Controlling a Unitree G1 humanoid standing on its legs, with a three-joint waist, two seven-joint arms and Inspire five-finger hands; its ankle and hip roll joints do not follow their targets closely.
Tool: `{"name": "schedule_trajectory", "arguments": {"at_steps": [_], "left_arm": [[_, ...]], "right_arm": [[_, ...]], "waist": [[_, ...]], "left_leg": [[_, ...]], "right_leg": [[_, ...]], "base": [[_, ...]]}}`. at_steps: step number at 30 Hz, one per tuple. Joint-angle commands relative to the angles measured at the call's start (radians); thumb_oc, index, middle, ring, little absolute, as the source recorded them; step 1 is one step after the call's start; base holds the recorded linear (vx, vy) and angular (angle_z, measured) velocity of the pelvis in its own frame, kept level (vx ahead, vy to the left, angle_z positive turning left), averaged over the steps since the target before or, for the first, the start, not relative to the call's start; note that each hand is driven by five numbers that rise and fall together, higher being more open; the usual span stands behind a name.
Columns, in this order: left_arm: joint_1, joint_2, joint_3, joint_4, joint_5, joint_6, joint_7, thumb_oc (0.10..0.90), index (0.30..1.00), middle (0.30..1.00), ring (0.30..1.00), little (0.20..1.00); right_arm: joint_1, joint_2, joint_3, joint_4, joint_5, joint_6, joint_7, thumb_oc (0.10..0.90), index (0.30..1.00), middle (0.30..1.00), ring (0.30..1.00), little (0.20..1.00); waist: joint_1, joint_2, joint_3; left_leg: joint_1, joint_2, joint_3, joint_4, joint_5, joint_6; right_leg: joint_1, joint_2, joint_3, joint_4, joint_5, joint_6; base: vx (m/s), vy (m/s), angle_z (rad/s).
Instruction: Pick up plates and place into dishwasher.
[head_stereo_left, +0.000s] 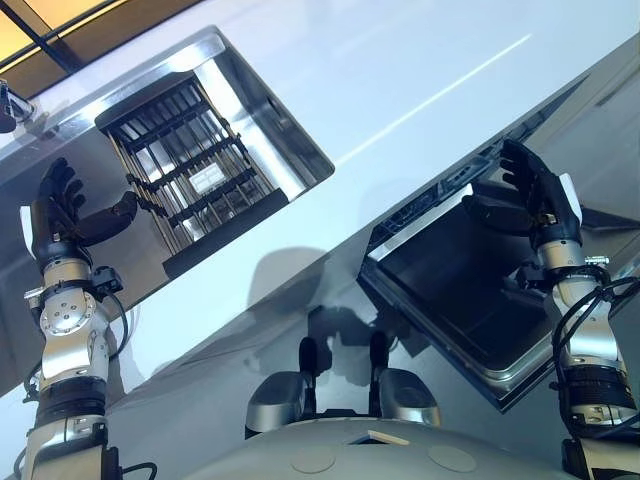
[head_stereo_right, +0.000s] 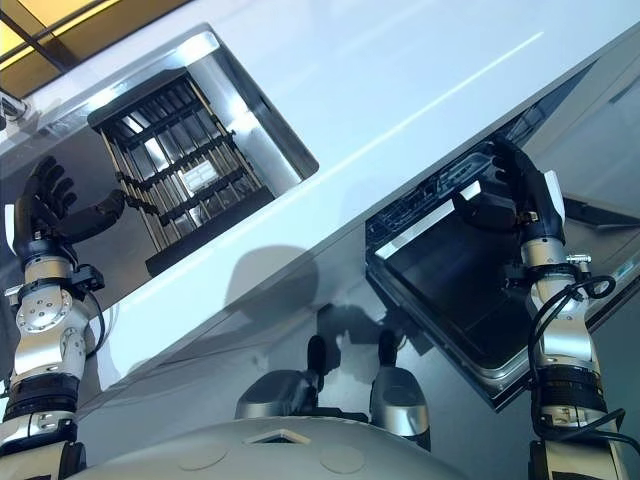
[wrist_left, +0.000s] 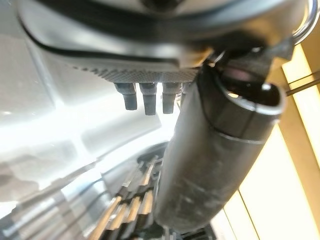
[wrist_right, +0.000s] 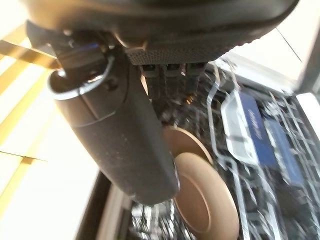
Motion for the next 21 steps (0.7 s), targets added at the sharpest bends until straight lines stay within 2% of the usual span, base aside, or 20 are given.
{"name": "schedule_trajectory", "arguments": {"at_steps": [1,8,13,17,21], "left_arm": [[0.009,0.01,-0.011,0.057,0.022,-0.122,0.022,0.8,0.9,0.9,0.9,0.9],[0.0,0.034,-0.014,0.055,0.022,-0.111,0.004,0.8,0.9,0.9,0.9,0.9],[-0.016,0.047,-0.023,0.083,0.01,-0.122,-0.015,0.8,0.9,0.9,0.9,0.9],[-0.025,0.05,-0.039,0.081,-0.001,-0.123,-0.019,0.8,0.9,0.9,0.9,0.9],[-0.048,0.067,-0.061,0.088,-0.018,-0.124,-0.039,0.8,0.9,0.9,0.9,0.9]], "right_arm": [[-0.033,-0.076,-0.06,-0.06,-0.018,-0.072,-0.11,0.8,0.9,0.9,0.9,0.9],[-0.046,-0.107,-0.137,-0.017,0.078,-0.03,-0.214,0.8,0.9,0.9,0.9,0.9],[-0.045,-0.105,-0.196,0.08,0.181,-0.015,-0.305,0.8,0.9,0.9,0.9,0.9],[-0.041,-0.106,-0.227,0.151,0.158,-0.014,-0.421,0.8,0.9,0.9,0.9,0.9],[-0.035,-0.11,-0.268,0.234,0.127,-0.007,-0.591,0.8,0.9,0.9,0.9,0.9]], "waist": [[0.004,-0.003,-0.114],[-0.002,-0.005,-0.129],[-0.011,-0.004,-0.141],[-0.016,-0.003,-0.147],[-0.035,-0.001,-0.158]], "left_leg": [[-0.037,-0.085,0.008,0.056,-0.115,0.05],[-0.026,-0.077,0.019,0.047,-0.112,0.046],[-0.011,-0.073,0.03,0.041,-0.127,0.047],[-0.008,-0.068,0.046,0.039,-0.124,0.046],[0.012,-0.064,0.064,0.029,-0.138,0.051]], "right_leg": [[-0.058,0.019,0.001,0.144,-0.151,0.053],[-0.05,0.022,0.003,0.14,-0.148,0.059],[-0.04,0.024,0.007,0.135,-0.161,0.063],[-0.04,0.024,0.005,0.137,-0.158,0.063],[-0.036,0.025,0.022,0.157,-0.176,0.07]], "base": [[-0.03,-0.018,-0.08],[-0.04,-0.024,-0.04],[-0.03,-0.022,-0.06],[-0.08,-0.007,-0.08],[-0.07,0.023,-0.16]]}}
